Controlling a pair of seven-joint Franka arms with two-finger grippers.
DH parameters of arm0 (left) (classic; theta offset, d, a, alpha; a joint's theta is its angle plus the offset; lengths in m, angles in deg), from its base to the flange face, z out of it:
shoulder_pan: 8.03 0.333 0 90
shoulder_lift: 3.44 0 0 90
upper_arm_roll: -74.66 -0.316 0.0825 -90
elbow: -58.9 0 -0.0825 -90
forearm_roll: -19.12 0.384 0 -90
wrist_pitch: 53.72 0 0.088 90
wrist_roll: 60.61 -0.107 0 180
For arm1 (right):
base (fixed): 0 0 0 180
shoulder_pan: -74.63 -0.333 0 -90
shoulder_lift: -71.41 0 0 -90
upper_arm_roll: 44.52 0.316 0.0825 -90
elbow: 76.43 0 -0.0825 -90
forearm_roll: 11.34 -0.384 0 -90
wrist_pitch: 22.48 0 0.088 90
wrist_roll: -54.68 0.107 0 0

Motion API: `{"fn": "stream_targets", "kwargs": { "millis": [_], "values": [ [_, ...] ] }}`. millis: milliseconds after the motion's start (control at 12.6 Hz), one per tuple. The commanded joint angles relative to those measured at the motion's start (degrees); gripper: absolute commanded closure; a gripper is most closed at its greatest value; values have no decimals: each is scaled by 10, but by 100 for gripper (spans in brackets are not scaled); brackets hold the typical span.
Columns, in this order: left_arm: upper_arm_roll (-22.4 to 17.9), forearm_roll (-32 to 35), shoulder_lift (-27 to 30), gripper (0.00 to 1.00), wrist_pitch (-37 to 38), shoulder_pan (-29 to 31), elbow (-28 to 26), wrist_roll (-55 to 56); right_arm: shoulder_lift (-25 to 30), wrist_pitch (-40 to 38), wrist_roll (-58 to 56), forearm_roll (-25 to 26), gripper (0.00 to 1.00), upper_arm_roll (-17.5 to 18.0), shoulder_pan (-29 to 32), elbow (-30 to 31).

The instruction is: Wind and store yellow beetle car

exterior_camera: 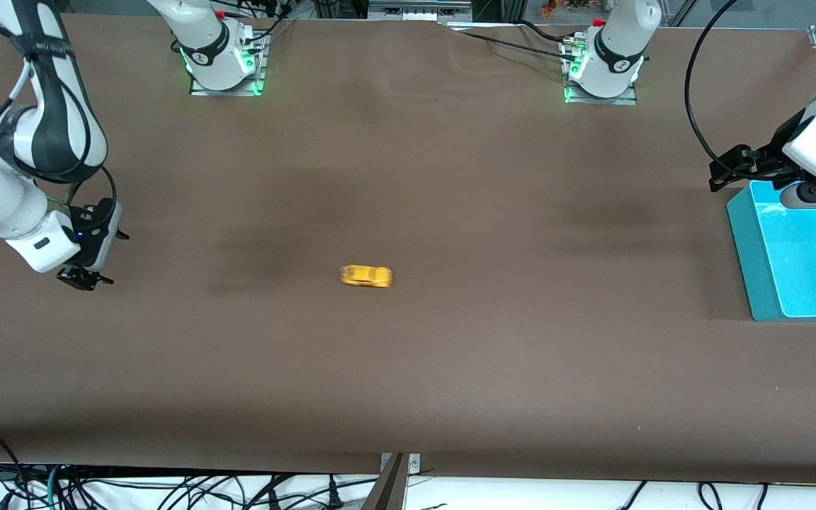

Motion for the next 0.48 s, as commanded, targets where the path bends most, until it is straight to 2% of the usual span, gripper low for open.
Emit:
{"fn": "stream_targets", "kwargs": {
  "millis": [0,239,398],
  "values": [
    [0,-6,-5,0,14,2,17,-1,64,-39,101,5,0,-1,-23,9],
    [0,-6,-5,0,15,2,17,-1,91,-62,204,0,0,0,-36,10],
    [0,-6,-5,0,15,2,17,-1,117,-118,300,-10,0,-1,-42,7]
  ]
}}
